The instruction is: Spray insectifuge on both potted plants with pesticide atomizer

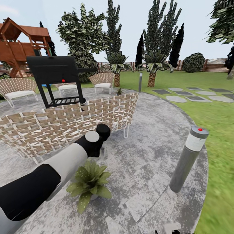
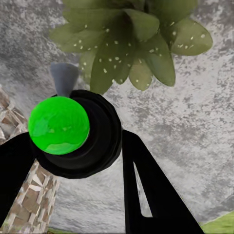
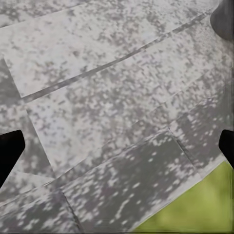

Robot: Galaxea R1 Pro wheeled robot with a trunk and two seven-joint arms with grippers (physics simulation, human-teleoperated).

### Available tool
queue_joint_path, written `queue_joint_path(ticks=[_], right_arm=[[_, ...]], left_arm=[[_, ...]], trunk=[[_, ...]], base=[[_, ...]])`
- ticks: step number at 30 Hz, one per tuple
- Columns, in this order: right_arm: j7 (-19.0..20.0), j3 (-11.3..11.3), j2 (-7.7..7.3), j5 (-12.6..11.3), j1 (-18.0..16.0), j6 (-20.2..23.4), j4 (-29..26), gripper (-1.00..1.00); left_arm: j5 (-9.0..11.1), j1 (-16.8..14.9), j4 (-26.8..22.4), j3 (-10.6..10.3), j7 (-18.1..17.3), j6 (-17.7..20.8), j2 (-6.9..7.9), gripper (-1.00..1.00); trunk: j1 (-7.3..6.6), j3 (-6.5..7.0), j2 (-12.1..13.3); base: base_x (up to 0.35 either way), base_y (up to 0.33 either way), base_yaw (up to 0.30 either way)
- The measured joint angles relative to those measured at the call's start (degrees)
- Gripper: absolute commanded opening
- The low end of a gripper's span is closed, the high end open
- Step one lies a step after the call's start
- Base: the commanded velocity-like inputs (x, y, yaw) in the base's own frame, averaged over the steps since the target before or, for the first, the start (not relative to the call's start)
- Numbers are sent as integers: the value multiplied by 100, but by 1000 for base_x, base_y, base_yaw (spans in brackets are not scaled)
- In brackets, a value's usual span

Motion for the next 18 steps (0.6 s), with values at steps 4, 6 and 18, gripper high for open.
queue_joint_path(ticks=[4, 6, 18], right_arm=[[0, 0, 0, 0, -2, -3, 0, 100], [0, 0, 0, 0, -2, -3, 0, 100], [0, 0, 6, -5, 0, -5, 1, 100]], left_arm=[[182, 35, -254, 8, -7, -715, 0, -100], [223, 44, -293, 11, -9, -913, 0, -100], [250, 57, -300, 25, -11, -1028, 0, -100]], trunk=[[0, 0, 0], [0, 0, 0], [3, 0, 0]], base=[[3, 0, -234], [0, 0, -211], [-71, 0, -19]])
